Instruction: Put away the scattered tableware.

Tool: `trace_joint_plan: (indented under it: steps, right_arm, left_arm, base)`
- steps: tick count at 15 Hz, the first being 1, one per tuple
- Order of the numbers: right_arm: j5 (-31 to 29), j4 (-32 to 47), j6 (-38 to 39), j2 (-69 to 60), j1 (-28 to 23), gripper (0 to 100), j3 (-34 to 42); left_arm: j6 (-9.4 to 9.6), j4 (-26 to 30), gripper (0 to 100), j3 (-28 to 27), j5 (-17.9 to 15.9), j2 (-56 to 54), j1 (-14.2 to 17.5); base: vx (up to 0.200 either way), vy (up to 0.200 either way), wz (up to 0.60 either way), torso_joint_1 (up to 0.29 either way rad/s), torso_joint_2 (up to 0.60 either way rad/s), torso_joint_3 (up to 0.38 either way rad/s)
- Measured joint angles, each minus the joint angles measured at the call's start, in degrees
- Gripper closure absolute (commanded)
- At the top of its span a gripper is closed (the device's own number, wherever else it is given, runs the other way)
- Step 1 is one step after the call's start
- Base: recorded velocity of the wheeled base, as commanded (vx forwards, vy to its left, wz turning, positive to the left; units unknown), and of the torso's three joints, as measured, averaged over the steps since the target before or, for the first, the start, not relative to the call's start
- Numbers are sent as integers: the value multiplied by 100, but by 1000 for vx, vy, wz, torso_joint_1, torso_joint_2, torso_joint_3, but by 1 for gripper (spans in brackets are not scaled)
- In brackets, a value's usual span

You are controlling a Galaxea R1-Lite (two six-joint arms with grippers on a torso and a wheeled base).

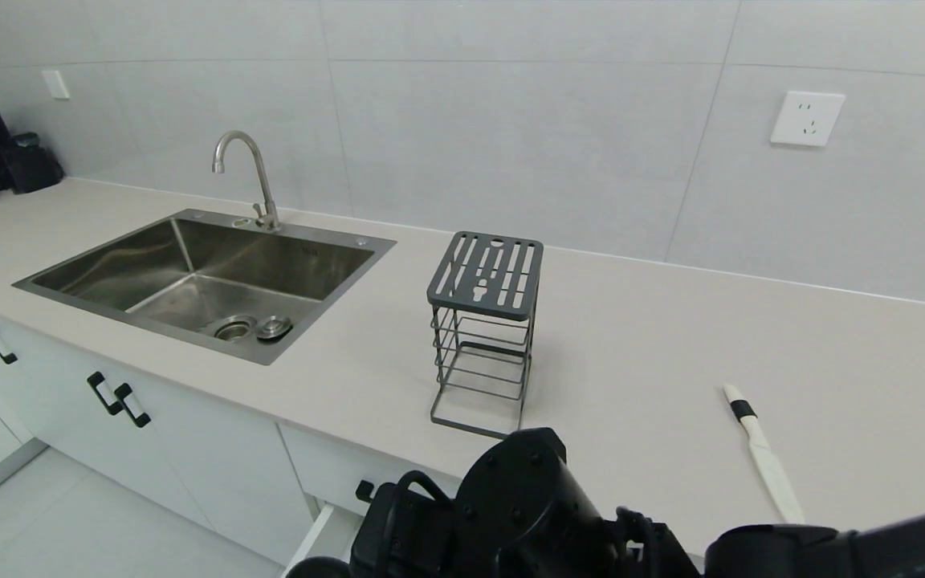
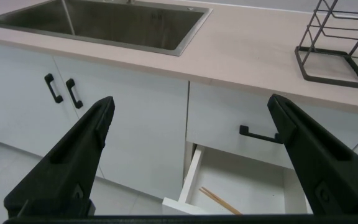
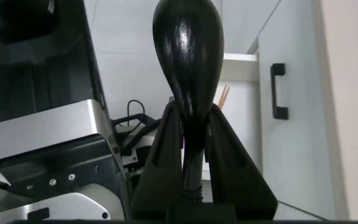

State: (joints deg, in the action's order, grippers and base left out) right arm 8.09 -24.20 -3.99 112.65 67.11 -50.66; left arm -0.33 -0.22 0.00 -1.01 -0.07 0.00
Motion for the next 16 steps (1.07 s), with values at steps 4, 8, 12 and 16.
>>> trace_joint_plan:
  steps: [4, 8, 12, 16]
  right_arm:
    - [9, 1, 249, 188, 80, 100, -204]
    - [11, 56, 396, 457, 87, 100, -719]
    - [6, 52, 441, 755, 61, 100, -1165]
    - [6, 45, 445, 992, -11, 100, -1467]
  left_arm:
    - [1, 11, 0, 0, 0, 0, 0]
    - [0, 11, 0, 0, 1, 0, 0]
    - [0, 12, 0, 0, 0, 0, 0]
    - [1, 9, 0, 0, 0, 0, 0]
  base:
    - [0, 0, 0, -228, 451, 221]
    - [0, 0, 0, -222, 449, 211]
    - [0, 0, 0, -187, 367, 181]
    - [0, 0, 0, -171, 328, 160]
